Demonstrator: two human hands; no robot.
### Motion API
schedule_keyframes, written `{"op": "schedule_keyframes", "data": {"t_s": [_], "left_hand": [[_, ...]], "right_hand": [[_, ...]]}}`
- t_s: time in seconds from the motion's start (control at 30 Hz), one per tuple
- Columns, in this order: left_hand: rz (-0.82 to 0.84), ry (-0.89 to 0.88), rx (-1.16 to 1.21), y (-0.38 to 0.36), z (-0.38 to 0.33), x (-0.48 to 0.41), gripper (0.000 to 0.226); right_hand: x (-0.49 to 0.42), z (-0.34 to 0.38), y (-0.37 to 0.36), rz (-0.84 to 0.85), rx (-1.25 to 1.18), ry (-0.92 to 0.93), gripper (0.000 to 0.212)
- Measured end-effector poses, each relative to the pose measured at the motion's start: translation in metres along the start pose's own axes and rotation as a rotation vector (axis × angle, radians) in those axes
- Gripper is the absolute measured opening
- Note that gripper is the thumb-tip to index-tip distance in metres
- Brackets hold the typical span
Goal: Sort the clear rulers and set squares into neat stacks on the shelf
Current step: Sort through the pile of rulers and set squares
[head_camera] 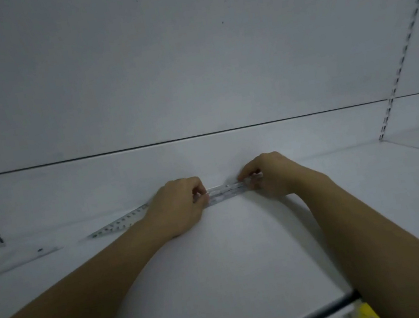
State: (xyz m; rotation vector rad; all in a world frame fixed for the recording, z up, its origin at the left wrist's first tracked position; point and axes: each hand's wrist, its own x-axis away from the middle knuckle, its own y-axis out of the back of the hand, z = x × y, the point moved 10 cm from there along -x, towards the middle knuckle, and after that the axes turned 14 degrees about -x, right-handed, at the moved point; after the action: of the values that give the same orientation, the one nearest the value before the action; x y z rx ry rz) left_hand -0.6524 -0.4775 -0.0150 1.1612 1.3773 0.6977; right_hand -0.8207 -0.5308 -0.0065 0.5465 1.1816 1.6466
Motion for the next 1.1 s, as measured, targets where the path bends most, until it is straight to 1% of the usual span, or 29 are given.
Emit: {"op": "schedule_keyframes", "data": {"t_s": [0.2,0.3,0.37,0.4,0.47,0.53,0.6,0.7,0.8,0.93,1.03,1.1], "left_hand": [[0.035,0.011,0.060,-0.002,-0.001,0.003,0.009],[0.043,0.023,0.061,-0.002,-0.003,0.004,0.011],[0.040,0.008,0.028,0.001,-0.006,0.006,0.008],[0.038,-0.008,-0.010,0.004,-0.009,0.008,0.014],[0.039,-0.033,-0.101,0.014,-0.013,0.013,0.032],[-0.007,-0.046,-0.185,0.036,-0.013,0.018,0.041],[-0.049,-0.045,-0.295,0.063,-0.004,0.025,0.047],[-0.064,0.008,-0.413,0.100,0.032,0.048,0.057],[-0.055,0.115,-0.468,0.132,0.089,0.087,0.067],[-0.032,0.269,-0.497,0.169,0.167,0.153,0.078],[-0.006,0.380,-0.540,0.197,0.225,0.211,0.079],[0.011,0.459,-0.565,0.217,0.262,0.251,0.083]], "right_hand": [[0.003,0.001,0.005,-0.058,-0.058,-0.006,0.019],[0.006,0.000,0.005,-0.055,-0.032,-0.016,0.024],[0.008,0.002,0.006,-0.040,-0.010,-0.035,0.031],[0.009,0.006,0.007,-0.041,-0.004,-0.033,0.037],[0.013,0.021,0.013,-0.074,-0.013,-0.003,0.047],[0.017,0.043,0.021,-0.124,-0.013,0.048,0.051],[0.019,0.073,0.022,-0.132,0.009,0.110,0.054],[0.022,0.129,0.016,-0.104,0.023,0.220,0.061],[0.025,0.196,-0.004,-0.040,0.014,0.337,0.068],[0.024,0.289,-0.039,0.063,-0.018,0.460,0.071],[0.025,0.364,-0.071,0.124,-0.044,0.558,0.073],[0.027,0.413,-0.098,0.174,-0.061,0.622,0.073]]}}
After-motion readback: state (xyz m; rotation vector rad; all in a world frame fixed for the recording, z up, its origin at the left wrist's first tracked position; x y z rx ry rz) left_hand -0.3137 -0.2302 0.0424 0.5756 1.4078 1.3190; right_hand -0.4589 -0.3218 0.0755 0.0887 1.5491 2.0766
